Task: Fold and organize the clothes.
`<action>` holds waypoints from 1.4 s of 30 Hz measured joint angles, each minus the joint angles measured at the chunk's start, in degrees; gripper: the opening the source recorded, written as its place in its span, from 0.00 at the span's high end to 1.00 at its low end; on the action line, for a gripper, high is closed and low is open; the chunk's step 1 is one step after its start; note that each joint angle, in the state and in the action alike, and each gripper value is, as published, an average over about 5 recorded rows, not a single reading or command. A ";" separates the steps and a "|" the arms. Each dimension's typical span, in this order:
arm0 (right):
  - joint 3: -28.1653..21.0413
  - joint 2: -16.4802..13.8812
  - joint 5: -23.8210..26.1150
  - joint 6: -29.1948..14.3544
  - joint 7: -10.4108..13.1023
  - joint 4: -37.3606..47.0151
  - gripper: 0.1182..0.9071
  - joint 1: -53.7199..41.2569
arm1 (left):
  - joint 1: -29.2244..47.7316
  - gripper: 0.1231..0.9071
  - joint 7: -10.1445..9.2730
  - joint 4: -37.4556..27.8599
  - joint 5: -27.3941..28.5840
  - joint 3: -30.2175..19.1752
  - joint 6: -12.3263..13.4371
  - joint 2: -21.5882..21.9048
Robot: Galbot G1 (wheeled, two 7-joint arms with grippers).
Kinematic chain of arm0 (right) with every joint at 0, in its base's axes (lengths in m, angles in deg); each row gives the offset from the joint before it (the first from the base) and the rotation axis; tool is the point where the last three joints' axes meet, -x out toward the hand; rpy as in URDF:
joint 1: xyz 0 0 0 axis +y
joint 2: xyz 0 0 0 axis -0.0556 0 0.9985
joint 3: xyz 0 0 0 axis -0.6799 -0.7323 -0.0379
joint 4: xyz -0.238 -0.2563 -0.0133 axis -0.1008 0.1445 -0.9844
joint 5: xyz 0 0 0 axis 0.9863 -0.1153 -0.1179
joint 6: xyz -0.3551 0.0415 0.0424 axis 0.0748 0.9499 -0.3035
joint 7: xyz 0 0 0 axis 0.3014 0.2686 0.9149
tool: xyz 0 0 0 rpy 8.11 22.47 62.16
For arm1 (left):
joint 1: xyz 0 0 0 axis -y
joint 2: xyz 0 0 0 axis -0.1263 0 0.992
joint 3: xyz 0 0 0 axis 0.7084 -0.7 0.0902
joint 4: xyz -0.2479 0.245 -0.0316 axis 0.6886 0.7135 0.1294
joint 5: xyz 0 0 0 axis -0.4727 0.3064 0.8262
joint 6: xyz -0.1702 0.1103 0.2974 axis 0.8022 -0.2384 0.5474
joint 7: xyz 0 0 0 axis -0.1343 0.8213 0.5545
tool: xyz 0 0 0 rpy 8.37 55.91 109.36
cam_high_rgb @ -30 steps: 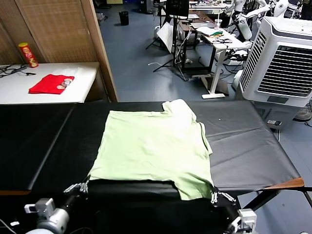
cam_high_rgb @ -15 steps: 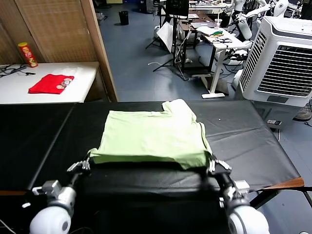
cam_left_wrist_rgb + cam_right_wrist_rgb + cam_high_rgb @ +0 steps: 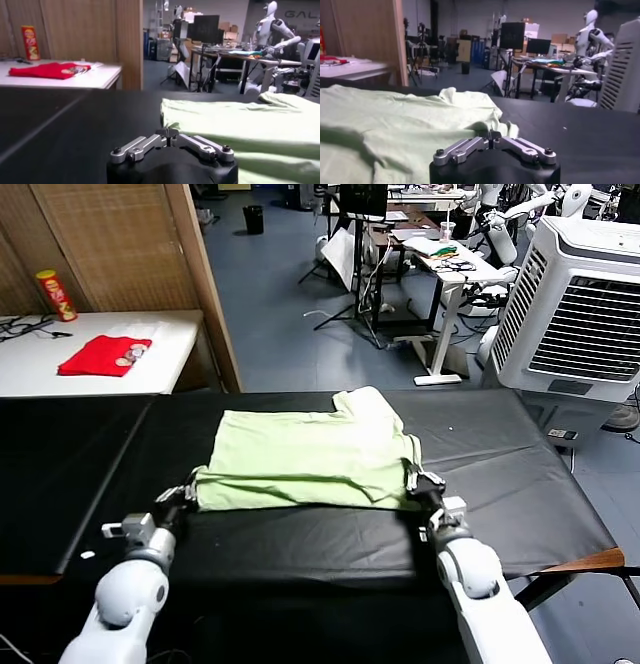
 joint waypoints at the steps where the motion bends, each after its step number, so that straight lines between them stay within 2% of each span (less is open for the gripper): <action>1: 0.05 -0.18 -0.30 0.61 -0.30 -0.26 0.91 0.15 | 0.32 1.00 -0.01 -0.19 0.12 -0.10 -0.17 0.03; 4: 0.44 -0.96 -1.64 2.58 -0.82 -2.20 0.75 1.69 | 0.61 0.94 -0.03 -0.25 0.55 -0.14 -0.66 0.09; 6: 0.97 -1.54 -2.79 3.69 -0.82 -4.39 0.62 3.65 | 0.27 0.84 0.03 0.10 0.73 -0.02 -0.85 0.24; 11: 2.85 -2.66 -3.89 4.07 -1.02 -11.32 0.28 10.20 | -2.34 0.47 0.85 1.84 1.17 0.61 -0.96 1.34; 14: 3.99 -3.10 -3.69 3.29 -1.15 -14.37 0.16 13.98 | -4.94 0.28 1.31 3.34 0.41 1.06 -1.04 1.99; 17: 4.70 -3.20 -3.36 2.93 -1.19 -15.81 0.14 16.88 | -7.13 0.16 1.35 4.48 -1.24 1.34 -1.56 2.36; 19: 4.87 -3.06 -3.12 2.90 -1.14 -16.17 0.14 17.97 | -7.94 0.15 1.35 4.72 -2.52 1.39 -2.16 2.43; 21: 4.94 -2.84 -2.80 2.90 -1.05 -16.29 0.19 18.55 | -8.37 0.14 1.35 4.63 -3.82 1.39 -2.76 2.44; 23: 4.97 -2.65 -2.43 2.91 -0.97 -16.26 0.29 18.92 | -8.61 0.14 1.36 4.33 -5.18 1.38 -3.28 2.42; 27: 4.97 -2.50 -1.85 2.95 -0.84 -16.27 0.56 19.49 | -8.88 0.22 1.51 3.60 -7.50 1.44 -3.86 2.39; 33: 4.98 -2.52 -1.66 4.43 0.68 -17.67 0.94 20.50 | -9.76 0.61 2.18 3.96 -8.03 1.62 -4.10 2.65; 35: 5.07 -2.61 -1.75 5.38 1.50 -18.43 0.99 20.92 | -10.22 0.76 1.91 4.40 -7.10 1.61 -4.26 2.82; 38: 5.37 -2.79 -2.06 6.68 2.54 -19.81 1.00 21.61 | -10.99 0.94 1.28 5.23 -4.85 1.57 -4.39 3.30; 40: 5.67 -2.92 -2.36 7.69 3.08 -20.90 1.00 22.24 | -11.60 0.99 1.06 5.93 -3.51 1.56 -4.32 3.80; 42: 6.03 -3.12 -2.83 8.78 3.55 -22.13 1.00 23.05 | -12.41 0.99 0.99 6.75 -2.38 1.65 -4.22 4.41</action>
